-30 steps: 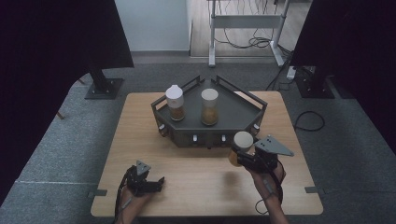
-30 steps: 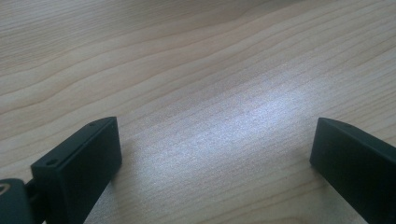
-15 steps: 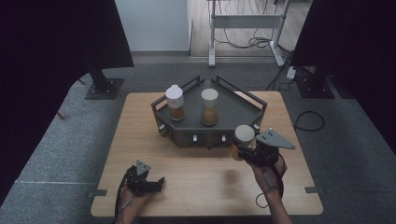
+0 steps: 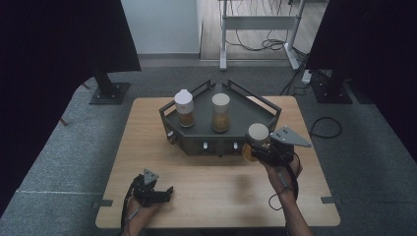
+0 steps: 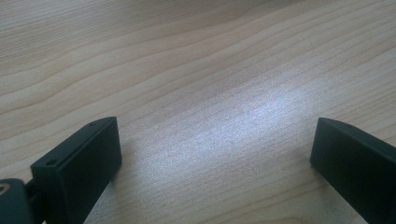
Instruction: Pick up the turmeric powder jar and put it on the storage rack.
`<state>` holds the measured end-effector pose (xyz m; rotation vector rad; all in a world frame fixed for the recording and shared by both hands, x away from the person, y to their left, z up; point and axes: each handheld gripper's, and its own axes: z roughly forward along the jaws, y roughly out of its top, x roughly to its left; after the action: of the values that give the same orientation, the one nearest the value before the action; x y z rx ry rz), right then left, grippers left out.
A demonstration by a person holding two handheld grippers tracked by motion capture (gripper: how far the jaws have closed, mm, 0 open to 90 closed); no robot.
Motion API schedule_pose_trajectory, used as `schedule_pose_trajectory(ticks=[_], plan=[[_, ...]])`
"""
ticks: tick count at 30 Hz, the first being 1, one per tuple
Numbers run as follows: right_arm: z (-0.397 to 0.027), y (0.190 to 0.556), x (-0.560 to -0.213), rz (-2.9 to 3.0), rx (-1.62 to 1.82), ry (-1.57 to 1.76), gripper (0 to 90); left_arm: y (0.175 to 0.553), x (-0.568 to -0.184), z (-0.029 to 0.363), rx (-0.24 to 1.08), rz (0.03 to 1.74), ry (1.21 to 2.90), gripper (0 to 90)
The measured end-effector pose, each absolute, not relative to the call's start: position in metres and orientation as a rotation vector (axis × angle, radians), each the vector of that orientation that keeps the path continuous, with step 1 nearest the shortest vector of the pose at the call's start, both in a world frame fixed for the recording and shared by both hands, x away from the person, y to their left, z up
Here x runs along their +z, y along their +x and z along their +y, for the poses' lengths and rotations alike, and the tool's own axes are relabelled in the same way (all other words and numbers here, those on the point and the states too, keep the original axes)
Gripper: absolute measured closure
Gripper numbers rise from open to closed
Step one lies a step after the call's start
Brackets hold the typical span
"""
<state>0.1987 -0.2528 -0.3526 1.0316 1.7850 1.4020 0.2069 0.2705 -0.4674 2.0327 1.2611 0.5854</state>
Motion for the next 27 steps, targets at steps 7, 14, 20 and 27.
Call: schedule_pose_trajectory(ticks=[7,14,20,27], plan=[[-0.252,0.205,-0.345,1.770,1.400,1.024,33.1,0.207,-0.467,0.271,0.585,1.260,2.033,1.5],[-0.253,0.210,-0.340,1.745,1.402,1.029,33.1,0.207,-0.468,0.271,0.586,1.260,2.032,1.5],[-0.253,0.215,-0.338,1.730,1.405,1.036,33.1,0.207,-0.468,0.271,0.586,1.260,2.032,1.5],[-0.253,0.221,-0.336,1.718,1.396,1.045,33.1,0.207,-0.467,0.271,0.585,1.260,2.034,1.5]])
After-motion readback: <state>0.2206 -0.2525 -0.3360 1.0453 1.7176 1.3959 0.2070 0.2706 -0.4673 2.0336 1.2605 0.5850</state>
